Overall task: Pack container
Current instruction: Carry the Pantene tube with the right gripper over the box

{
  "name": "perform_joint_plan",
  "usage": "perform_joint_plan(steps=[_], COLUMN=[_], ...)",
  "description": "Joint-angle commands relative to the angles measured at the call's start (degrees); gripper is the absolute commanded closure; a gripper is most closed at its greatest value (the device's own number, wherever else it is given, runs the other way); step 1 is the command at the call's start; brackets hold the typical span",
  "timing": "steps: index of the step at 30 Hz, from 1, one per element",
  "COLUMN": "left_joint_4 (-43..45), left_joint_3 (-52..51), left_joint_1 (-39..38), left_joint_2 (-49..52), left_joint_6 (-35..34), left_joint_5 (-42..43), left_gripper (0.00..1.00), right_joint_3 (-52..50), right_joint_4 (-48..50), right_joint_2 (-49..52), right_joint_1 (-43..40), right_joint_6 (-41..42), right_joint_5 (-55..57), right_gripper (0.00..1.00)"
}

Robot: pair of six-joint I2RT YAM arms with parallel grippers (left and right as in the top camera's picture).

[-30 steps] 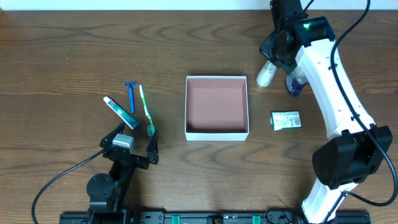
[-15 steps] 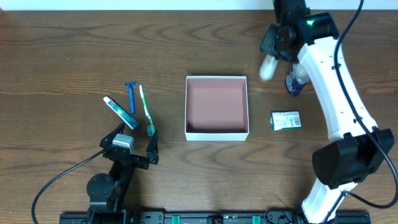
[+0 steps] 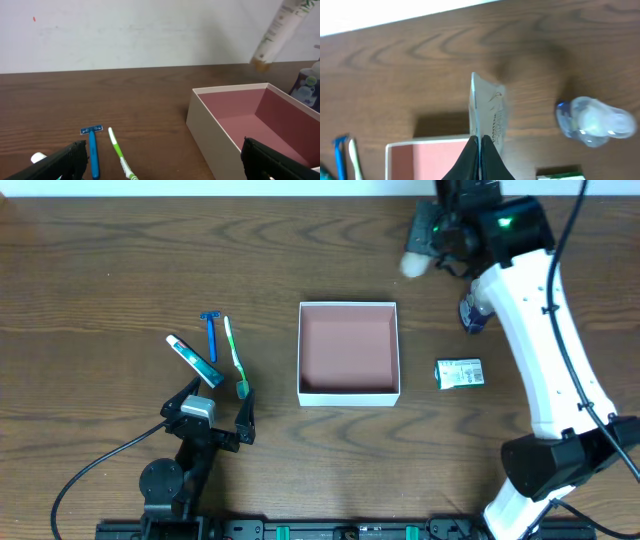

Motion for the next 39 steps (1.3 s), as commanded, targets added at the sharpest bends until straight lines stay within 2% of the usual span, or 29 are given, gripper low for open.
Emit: perform_joint_plan(steps=[1,10,20,29,34,39], left_joint_4=[-1.8,-1.8,-1.8,-1.8,-1.9,-2.5], left_joint_3=[-1.2,-1.2,-1.2,-1.2,-1.2,-1.2], left_joint_1=[-0.2,-0.2,-0.2,-0.2,-0.2,-0.2], left_joint_2=[-0.3,-0.3,-0.3,-0.3,-0.3,-0.3], left_joint_6=[0.0,0.0,0.0,0.0,0.0,0.0], left_joint_5=[0.9,0.9,0.9,0.6,-9.0,-10.0], left_gripper=[0.02,0.02,0.02,0.02,0.02,0.02], right_joint_3=[3.6,4.1,4.0,3.1,3.1,3.1], right_joint_4=[0.6,0.8,1.6,2.4,2.5,2.3], right_joint_2=[-2.6,-7.1,-7.0,-2.4,0.7,2.1], right_joint_1=[3.3,8.5,16.4,20.3,21.9,22.3], right_joint_6=[-3.4,-4.3,-3.5,6.4,10.1,12.3], right_joint_5=[0.1,1.0,1.1,2.0,2.0,2.0], right_gripper=[0.99,0.99,0.99,0.99,0.99,0.99])
